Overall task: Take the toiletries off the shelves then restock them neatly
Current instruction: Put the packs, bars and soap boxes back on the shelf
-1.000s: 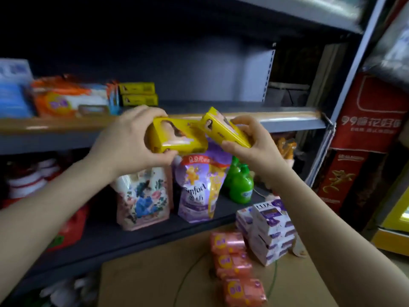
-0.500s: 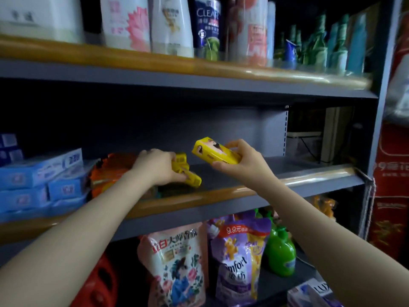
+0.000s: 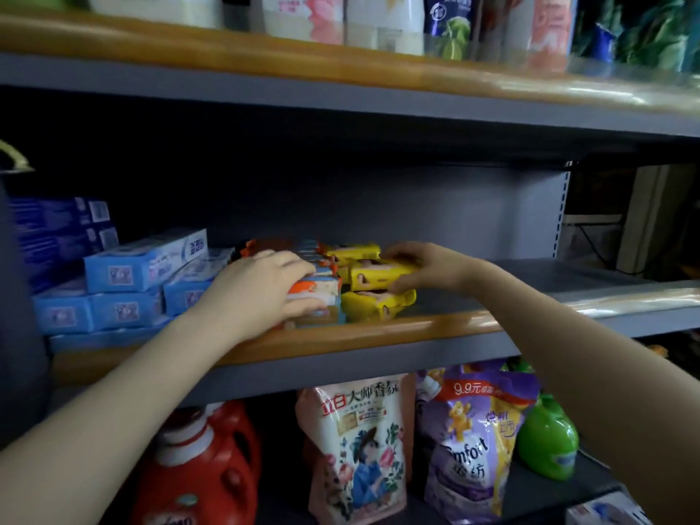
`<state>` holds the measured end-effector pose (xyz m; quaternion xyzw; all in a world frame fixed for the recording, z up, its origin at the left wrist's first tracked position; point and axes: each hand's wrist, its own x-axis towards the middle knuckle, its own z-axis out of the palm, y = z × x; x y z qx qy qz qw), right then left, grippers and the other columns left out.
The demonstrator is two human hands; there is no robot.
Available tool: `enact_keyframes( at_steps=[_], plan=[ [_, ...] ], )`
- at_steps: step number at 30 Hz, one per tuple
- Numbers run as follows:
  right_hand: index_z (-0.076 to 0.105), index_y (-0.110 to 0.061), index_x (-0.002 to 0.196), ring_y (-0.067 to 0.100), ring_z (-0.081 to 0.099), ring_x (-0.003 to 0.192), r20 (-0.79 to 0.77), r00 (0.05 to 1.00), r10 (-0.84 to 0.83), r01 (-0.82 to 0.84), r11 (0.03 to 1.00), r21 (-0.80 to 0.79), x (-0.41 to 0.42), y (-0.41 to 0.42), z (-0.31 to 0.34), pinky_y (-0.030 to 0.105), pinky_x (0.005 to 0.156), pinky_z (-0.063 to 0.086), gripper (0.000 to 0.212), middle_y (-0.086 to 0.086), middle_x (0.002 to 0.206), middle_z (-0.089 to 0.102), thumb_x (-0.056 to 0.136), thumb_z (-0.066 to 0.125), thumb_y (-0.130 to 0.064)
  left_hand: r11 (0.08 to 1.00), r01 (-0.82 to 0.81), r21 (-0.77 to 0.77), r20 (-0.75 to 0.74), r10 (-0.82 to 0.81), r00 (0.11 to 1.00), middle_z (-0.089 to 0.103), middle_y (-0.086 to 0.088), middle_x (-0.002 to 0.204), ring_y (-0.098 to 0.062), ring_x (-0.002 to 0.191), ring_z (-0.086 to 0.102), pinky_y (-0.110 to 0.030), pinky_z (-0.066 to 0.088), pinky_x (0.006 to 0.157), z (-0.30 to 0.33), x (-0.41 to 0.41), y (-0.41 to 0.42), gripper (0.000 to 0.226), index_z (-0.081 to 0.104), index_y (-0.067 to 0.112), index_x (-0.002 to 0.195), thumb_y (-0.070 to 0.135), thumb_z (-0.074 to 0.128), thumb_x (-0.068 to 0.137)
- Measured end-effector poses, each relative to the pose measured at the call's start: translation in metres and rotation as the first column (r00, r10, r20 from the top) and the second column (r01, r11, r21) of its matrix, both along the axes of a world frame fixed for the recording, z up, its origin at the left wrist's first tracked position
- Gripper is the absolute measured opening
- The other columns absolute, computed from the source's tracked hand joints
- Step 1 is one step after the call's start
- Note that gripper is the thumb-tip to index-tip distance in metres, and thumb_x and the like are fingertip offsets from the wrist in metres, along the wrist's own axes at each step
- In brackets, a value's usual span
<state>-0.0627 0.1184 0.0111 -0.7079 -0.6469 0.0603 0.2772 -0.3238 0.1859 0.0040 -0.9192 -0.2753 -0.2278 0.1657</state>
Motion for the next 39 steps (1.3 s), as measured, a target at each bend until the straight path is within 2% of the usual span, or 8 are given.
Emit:
enact_keyframes(
  at_steps=[3, 6, 13, 18, 24, 29, 36, 39],
  plan=[
    [0.038, -0.035, 0.139, 0.021, 0.032, 0.135, 0.236, 0.968, 0.085, -0.061, 0.992, -0.106, 0.003, -0.003, 0.01, 0.029, 0.111, 0.024, 0.066, 0.002, 0.147, 0.034, 0.082, 0.069, -0.02, 1.0, 0.001, 0.015, -0.025, 0.0, 1.0, 0.041, 0.009, 0.141, -0.013, 0.127, 0.036, -0.031, 0.037, 0.098, 0.001, 0.003, 0.002, 0.061, 0.037, 0.032, 0.139, 0.061, 0.042, 0.086],
    [0.027, -0.05, 0.138, 0.02, 0.02, 0.137, 0.393, 0.913, 0.108, -0.032, 0.98, -0.195, -0.005, -0.009, 0.018, 0.037, 0.115, 0.018, 0.074, -0.009, 0.153, 0.022, 0.08, 0.07, -0.035, 0.999, 0.004, 0.033, -0.047, -0.003, 0.999, 0.045, 0.009, 0.135, -0.013, 0.122, 0.039, -0.03, 0.039, 0.089, 0.004, 0.008, 0.004, 0.063, 0.036, 0.036, 0.138, 0.066, 0.041, 0.083],
    [0.03, -0.041, 0.14, 0.025, 0.028, 0.129, 0.597, 0.802, -0.009, 0.025, 1.0, -0.019, -0.028, 0.023, 0.006, 0.041, 0.103, 0.036, 0.077, -0.006, 0.144, 0.04, 0.074, 0.069, -0.052, 0.995, 0.028, 0.093, 0.02, -0.03, 0.999, 0.046, 0.012, 0.127, -0.01, 0.118, 0.039, -0.025, 0.037, 0.08, 0.002, 0.013, 0.012, 0.066, 0.038, 0.038, 0.136, 0.072, 0.035, 0.08],
    [0.028, -0.04, 0.14, 0.025, 0.032, 0.13, 0.63, 0.774, -0.056, 0.111, 0.993, -0.049, -0.021, 0.036, 0.013, 0.042, 0.104, 0.036, 0.083, -0.002, 0.142, 0.041, 0.071, 0.072, -0.052, 0.995, 0.039, 0.095, 0.047, -0.044, 0.998, 0.044, 0.013, 0.127, -0.01, 0.117, 0.038, -0.025, 0.036, 0.079, -0.002, 0.013, 0.015, 0.066, 0.035, 0.039, 0.137, 0.072, 0.034, 0.08],
    [0.008, -0.044, 0.145, 0.025, 0.009, 0.141, 0.448, 0.883, 0.138, -0.082, 0.986, -0.143, -0.03, 0.034, -0.003, 0.039, 0.115, 0.012, 0.094, -0.003, 0.155, 0.013, 0.075, 0.07, -0.049, 0.993, 0.052, 0.106, 0.059, -0.058, 0.997, 0.043, 0.013, 0.128, -0.009, 0.118, 0.037, -0.024, 0.034, 0.077, -0.004, 0.013, 0.015, 0.065, 0.034, 0.039, 0.138, 0.07, 0.034, 0.081],
    [0.022, -0.041, 0.142, 0.032, 0.016, 0.136, 0.408, 0.911, 0.053, -0.025, 0.997, -0.073, -0.033, 0.032, -0.007, 0.042, 0.11, 0.024, 0.078, 0.003, 0.151, 0.021, 0.079, 0.067, -0.03, 0.993, 0.056, 0.107, 0.068, -0.064, 0.996, 0.043, 0.013, 0.13, -0.009, 0.118, 0.037, -0.023, 0.035, 0.08, -0.004, 0.012, 0.015, 0.065, 0.033, 0.039, 0.138, 0.07, 0.033, 0.082],
    [0.02, -0.038, 0.144, 0.034, 0.014, 0.137, 0.455, 0.867, -0.204, 0.244, 0.969, -0.031, -0.037, 0.024, -0.01, 0.045, 0.104, 0.036, 0.076, 0.003, 0.151, 0.019, 0.082, 0.063, -0.037, 0.995, 0.046, 0.089, 0.077, -0.053, 0.996, 0.044, 0.012, 0.131, -0.01, 0.12, 0.037, -0.026, 0.039, 0.084, -0.005, 0.013, 0.015, 0.064, 0.035, 0.038, 0.138, 0.069, 0.034, 0.082],
    [0.031, -0.038, 0.14, 0.032, 0.022, 0.134, 0.403, 0.908, -0.111, 0.134, 0.991, -0.029, -0.035, 0.025, -0.003, 0.042, 0.107, 0.032, 0.062, 0.004, 0.147, 0.027, 0.086, 0.061, -0.041, 0.995, 0.045, 0.092, 0.074, -0.052, 0.996, 0.043, 0.012, 0.131, -0.01, 0.12, 0.037, -0.025, 0.038, 0.083, -0.004, 0.013, 0.014, 0.064, 0.035, 0.037, 0.138, 0.069, 0.034, 0.082]
  ],
)
